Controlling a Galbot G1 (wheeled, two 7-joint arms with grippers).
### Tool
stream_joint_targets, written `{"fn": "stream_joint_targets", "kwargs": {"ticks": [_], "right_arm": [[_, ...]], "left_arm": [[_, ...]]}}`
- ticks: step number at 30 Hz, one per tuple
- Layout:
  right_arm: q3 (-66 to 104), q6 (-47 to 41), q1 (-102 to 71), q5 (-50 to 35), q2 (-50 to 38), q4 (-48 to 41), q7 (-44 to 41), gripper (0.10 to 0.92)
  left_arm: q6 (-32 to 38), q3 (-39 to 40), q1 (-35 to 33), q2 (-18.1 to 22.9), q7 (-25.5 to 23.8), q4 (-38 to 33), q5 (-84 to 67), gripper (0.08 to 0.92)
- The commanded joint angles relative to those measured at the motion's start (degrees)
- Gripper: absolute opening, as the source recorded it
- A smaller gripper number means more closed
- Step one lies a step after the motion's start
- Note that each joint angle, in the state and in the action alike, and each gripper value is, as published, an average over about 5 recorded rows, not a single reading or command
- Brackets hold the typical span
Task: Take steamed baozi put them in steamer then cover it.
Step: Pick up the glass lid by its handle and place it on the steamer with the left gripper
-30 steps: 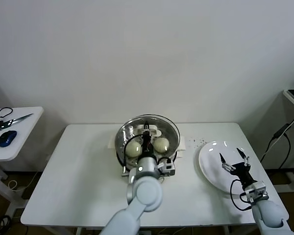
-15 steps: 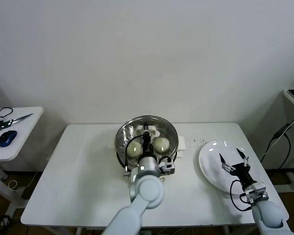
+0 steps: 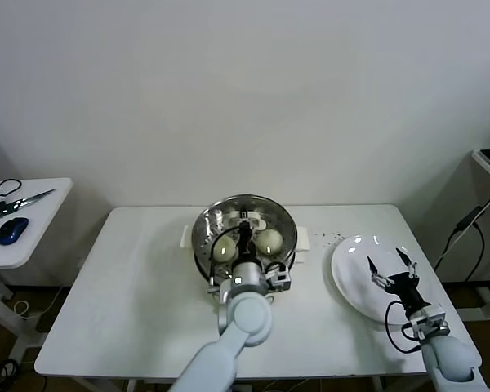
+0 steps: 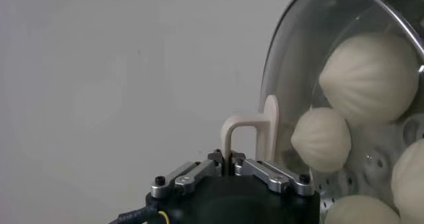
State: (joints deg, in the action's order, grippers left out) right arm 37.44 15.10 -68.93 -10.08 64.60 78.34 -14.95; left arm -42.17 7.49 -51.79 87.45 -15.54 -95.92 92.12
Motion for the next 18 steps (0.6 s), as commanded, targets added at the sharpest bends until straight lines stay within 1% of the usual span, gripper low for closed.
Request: {"fn": "stream_joint_targets", "kwargs": {"ticks": [1, 11, 16, 18], "right_arm": [[0.11, 0.03, 0.01, 0.00, 0.02, 0.09, -0.12, 0.823], [0.20, 0.01, 0.02, 0.08, 0.36, 0.18, -0.29, 0.823], [0.33, -0.25, -0.01, 0.15, 0.36, 0.27, -0.37, 0.823], [0.37, -0.54, 0.02, 0.18, 0.33, 0.29, -0.33, 0.823]], "left_arm": [[-0.65, -0.33, -0.35, -0.19, 0.96, 0.92, -0.57, 0.143], [-0.08, -0.17, -1.14, -0.04, 2.55, 0.95, -0.97, 0.143], [0.95, -0.60, -1.97, -0.65, 1.34, -0.76, -0.98, 0.143], [1.13, -0.50, -2.32, -1.27, 0.68, -2.12, -1.38, 0.164]]}}
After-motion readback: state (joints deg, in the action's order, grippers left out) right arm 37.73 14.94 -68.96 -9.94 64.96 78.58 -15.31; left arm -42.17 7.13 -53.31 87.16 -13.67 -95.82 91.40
